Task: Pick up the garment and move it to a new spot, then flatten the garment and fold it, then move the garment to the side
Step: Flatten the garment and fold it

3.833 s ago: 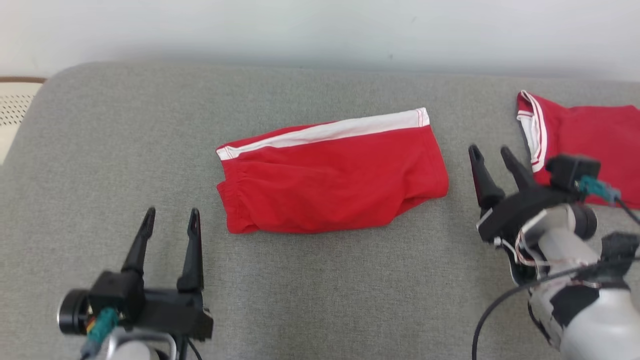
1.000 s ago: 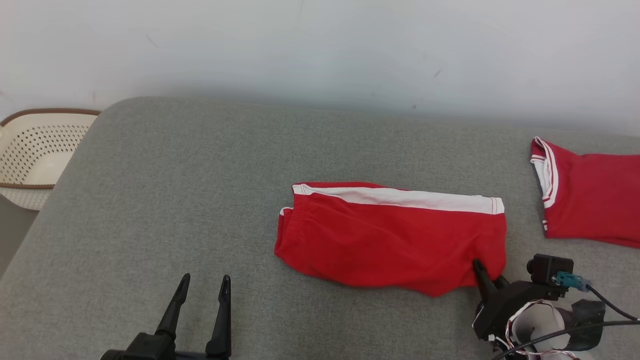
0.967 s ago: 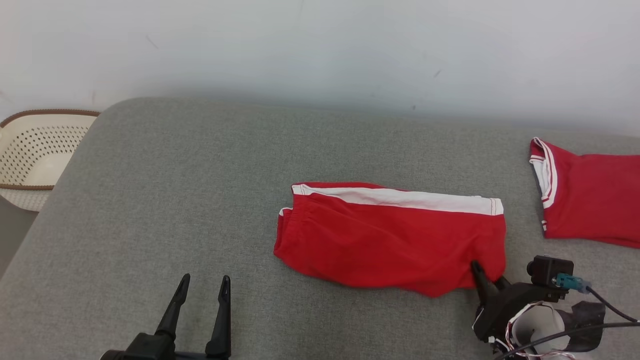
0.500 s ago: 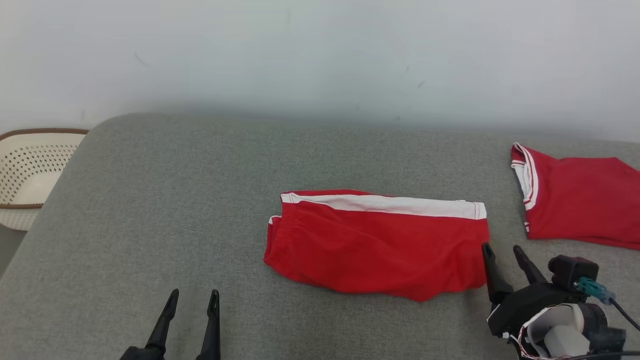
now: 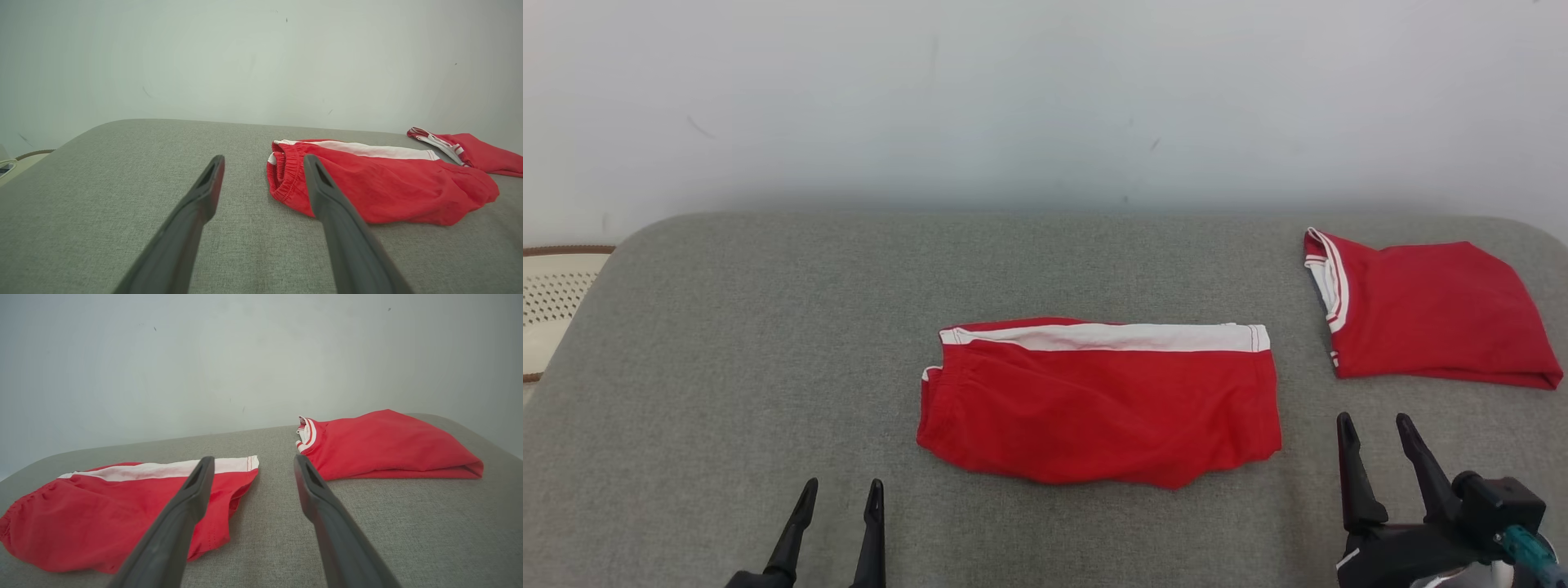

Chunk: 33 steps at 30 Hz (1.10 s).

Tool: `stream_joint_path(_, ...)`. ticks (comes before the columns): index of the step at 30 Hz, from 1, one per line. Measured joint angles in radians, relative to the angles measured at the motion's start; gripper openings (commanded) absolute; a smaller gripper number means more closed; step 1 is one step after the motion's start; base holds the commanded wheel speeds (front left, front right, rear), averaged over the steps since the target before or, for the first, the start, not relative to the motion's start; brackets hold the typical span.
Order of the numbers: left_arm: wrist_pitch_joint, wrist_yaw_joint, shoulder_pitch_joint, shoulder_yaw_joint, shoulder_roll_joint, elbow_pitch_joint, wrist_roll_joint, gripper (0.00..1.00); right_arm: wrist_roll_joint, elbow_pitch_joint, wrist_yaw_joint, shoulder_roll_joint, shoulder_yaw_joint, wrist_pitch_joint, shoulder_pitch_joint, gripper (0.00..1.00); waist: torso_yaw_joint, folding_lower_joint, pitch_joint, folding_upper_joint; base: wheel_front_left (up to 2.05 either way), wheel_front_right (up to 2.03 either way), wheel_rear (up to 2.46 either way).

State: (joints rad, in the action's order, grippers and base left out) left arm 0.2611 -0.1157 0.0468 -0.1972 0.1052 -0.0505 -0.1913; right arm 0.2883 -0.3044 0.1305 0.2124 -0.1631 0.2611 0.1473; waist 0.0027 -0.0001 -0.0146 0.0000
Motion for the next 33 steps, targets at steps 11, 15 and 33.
stream_joint_path(11,0.000,0.001,-0.002,0.007,0.002,-0.004,0.000,1.00,-0.106,0.217,0.000,-0.087,0.063,-0.034,-0.168,1.00,-0.027,0.0000,-0.013,0.0000,0.00,0.00,0.00)
stream_joint_path(15,0.000,0.001,-0.006,0.016,0.006,-0.008,0.000,1.00,-0.124,0.261,0.000,-0.100,0.080,-0.047,-0.200,1.00,-0.033,0.0000,-0.020,-0.0001,0.00,0.00,0.00)
stream_joint_path(33,0.000,0.016,-0.031,0.033,0.024,0.017,-0.009,1.00,-0.137,0.294,0.000,-0.136,0.091,-0.076,-0.241,1.00,-0.039,0.0000,-0.028,0.0000,0.00,0.00,0.00)
